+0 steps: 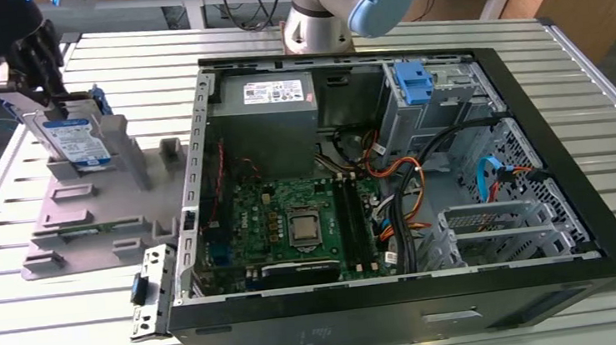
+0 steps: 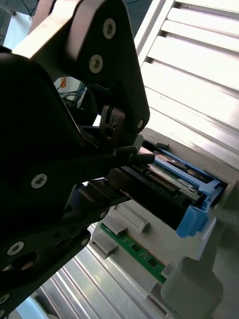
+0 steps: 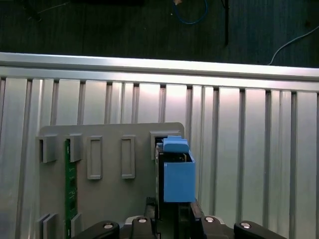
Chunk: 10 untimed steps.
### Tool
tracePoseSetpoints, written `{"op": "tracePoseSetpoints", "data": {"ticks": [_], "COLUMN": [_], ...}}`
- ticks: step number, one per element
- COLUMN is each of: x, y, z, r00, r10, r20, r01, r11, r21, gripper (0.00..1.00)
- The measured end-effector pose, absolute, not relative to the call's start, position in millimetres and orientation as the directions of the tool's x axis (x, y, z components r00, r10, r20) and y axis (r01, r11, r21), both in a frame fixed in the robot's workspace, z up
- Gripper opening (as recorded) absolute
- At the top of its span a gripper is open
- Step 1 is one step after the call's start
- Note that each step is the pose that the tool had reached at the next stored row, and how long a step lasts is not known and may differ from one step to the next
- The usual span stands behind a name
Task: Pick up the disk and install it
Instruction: 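Pick up the disk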
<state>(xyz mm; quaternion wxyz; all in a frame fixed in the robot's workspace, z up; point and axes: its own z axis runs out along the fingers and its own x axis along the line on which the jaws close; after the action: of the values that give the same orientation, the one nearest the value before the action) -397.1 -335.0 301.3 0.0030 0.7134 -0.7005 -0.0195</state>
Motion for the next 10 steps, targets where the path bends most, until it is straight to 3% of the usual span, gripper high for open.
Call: {"op": "tracePoseSetpoints", "data": {"ticks": [10], "x": [-397.1], "y": [-335.0], "z": [300.4], "r00": [-0.079], "r10": [-0.997], "r20": [-0.024], "r01": [-0.996], "r11": [0.078], "r21": [0.031], "gripper": [0.35]}}
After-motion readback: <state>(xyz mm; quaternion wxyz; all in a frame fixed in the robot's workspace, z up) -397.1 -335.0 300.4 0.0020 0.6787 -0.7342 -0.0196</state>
